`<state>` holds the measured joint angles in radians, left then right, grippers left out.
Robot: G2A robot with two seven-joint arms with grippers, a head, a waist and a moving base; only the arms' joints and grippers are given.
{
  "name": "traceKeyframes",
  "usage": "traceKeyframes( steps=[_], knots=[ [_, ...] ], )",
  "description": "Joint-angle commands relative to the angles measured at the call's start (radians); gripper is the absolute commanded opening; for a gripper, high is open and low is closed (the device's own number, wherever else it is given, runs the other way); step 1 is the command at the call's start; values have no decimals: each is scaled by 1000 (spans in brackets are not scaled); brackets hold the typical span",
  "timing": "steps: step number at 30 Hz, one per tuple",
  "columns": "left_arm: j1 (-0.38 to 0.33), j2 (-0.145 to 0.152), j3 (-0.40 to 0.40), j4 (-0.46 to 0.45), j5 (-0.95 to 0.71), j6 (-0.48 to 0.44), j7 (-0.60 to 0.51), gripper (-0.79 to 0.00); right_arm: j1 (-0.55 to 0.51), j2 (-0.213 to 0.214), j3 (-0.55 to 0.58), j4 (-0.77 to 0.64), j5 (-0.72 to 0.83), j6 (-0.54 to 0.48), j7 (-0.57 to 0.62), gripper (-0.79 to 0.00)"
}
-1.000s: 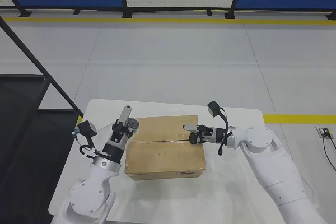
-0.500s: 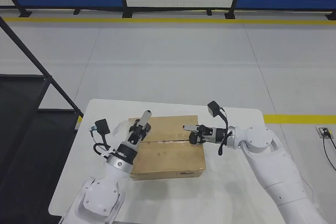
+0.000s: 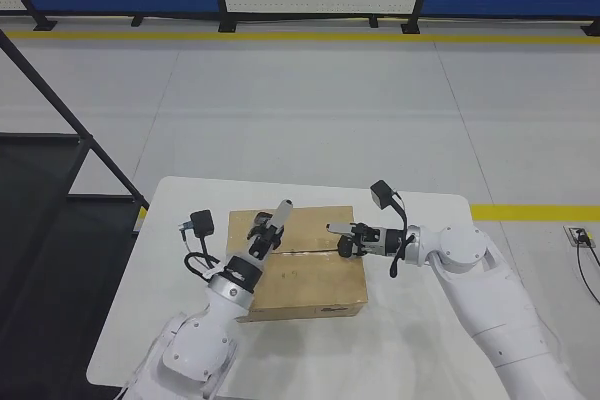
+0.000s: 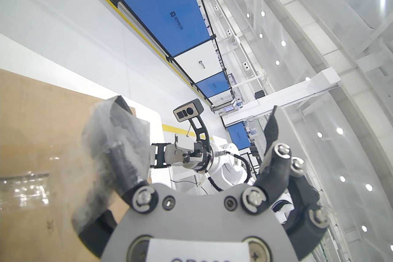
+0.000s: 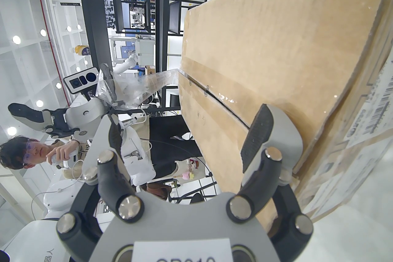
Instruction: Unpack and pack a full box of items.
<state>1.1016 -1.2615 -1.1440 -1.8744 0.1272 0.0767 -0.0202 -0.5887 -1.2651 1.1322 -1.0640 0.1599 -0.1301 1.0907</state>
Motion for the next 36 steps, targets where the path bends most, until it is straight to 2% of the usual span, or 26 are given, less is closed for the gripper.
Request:
traceKeyframes(
  steps=[1, 10, 22, 36],
  knots=[
    [-9, -4, 8, 6, -1, 13, 8, 0, -17, 2, 3, -21, -3, 0, -24, 0],
    [-24, -17, 20, 14, 12, 24, 7, 0, -93, 34, 89, -134, -18, 15, -40, 0],
    [-65, -33, 61, 48, 61, 54, -12, 0, -288, 86, 263, -334, -11, 25, -60, 0],
    [-65, -33, 61, 48, 61, 54, -12, 0, -352, 108, 308, -369, 20, 15, -62, 0]
  ],
)
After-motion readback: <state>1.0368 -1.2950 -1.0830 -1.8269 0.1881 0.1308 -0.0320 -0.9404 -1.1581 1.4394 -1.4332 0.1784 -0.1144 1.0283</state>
